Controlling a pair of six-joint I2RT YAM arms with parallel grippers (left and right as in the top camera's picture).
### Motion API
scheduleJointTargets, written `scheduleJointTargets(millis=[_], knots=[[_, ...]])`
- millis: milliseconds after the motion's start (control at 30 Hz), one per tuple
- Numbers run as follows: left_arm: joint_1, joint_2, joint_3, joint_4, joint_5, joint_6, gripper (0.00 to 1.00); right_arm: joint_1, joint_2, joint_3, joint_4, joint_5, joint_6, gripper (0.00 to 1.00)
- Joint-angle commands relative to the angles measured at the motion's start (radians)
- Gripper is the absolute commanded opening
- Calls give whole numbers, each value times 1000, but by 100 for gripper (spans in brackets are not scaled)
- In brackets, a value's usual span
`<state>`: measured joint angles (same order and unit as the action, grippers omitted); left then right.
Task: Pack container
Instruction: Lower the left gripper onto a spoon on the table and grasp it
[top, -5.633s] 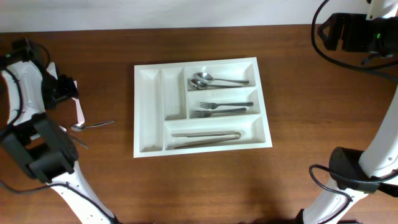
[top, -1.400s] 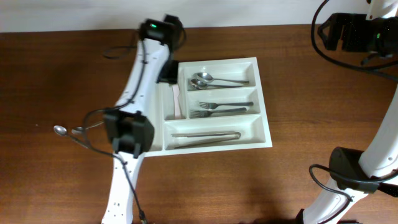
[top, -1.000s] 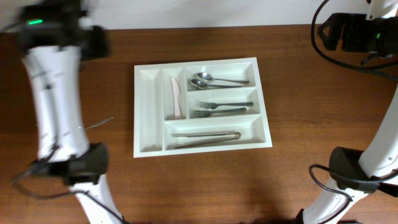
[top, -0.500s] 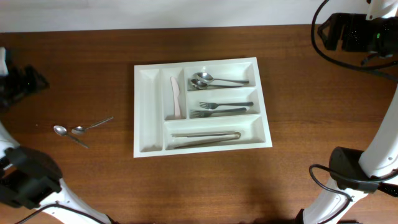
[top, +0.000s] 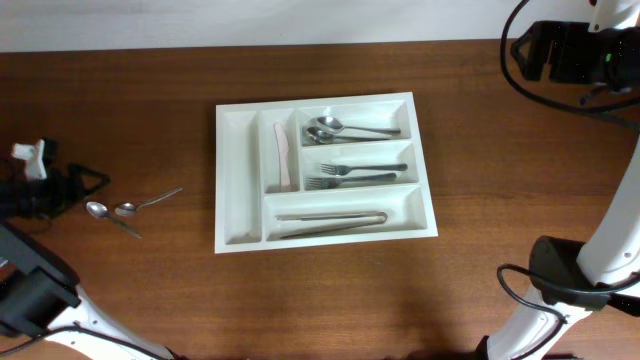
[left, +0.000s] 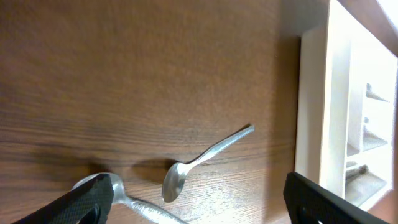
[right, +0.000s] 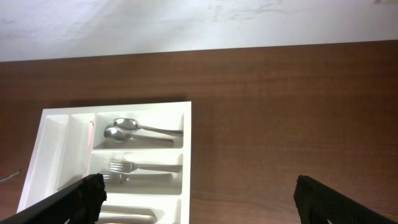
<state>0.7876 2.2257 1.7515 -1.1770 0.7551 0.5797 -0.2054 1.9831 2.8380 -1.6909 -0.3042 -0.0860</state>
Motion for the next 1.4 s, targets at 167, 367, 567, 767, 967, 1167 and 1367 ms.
scheduleJointTargets(millis=[167, 367, 567, 767, 967, 1167, 1367], knots=[[50, 91, -4, 26, 79, 50, 75, -4, 5, 11, 3, 2, -2, 99], [60, 116, -4, 41, 70, 50, 74, -4, 5, 11, 3, 2, -2, 99], [60, 116, -4, 39, 124, 50, 75, -4, 5, 11, 3, 2, -2, 99], [60, 115, -2, 10, 219, 50, 76, -4, 5, 11, 3, 2, -3, 99], [61, 115, 25, -66, 226, 51, 75, -4, 5, 11, 3, 2, -2, 99], [91, 115, 102, -86, 225, 52, 75, -4, 5, 11, 3, 2, -2, 99], [120, 116, 111, -28, 58, 61, 74, -4, 5, 11, 3, 2, -2, 99]])
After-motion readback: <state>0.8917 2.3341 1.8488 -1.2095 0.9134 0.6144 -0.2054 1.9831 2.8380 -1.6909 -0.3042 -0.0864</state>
